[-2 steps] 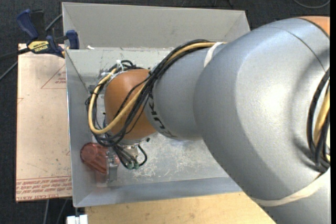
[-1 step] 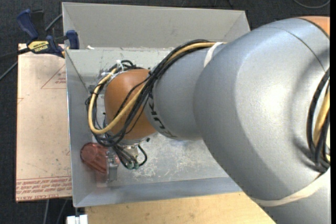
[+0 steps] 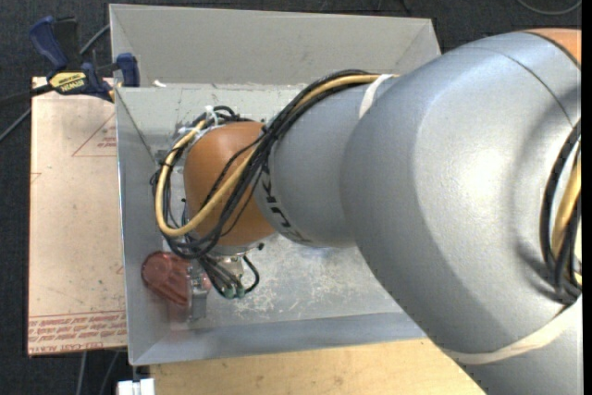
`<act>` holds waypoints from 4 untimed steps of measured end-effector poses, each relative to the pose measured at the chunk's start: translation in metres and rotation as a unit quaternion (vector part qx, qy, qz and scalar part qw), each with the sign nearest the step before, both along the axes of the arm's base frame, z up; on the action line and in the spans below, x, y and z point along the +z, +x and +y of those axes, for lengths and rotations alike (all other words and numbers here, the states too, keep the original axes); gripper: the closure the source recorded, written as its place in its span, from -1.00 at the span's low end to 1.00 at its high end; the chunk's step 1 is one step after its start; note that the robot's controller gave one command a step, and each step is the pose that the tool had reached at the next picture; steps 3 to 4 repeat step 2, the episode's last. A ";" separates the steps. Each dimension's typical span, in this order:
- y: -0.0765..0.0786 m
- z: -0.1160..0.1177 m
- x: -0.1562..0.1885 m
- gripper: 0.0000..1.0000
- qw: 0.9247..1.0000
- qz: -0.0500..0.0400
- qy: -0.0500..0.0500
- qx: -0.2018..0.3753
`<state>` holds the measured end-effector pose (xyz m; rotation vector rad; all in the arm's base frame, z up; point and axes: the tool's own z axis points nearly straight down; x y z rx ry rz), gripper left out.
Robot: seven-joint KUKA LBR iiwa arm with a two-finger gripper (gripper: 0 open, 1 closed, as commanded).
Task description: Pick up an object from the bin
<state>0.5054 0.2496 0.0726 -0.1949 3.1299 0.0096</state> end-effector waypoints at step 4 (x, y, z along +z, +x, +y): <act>0.000 0.000 0.000 1.00 1.000 0.000 0.000 0.000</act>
Offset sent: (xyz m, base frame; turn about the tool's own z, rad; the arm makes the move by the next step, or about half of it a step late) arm 0.0000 0.0000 0.0000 0.0000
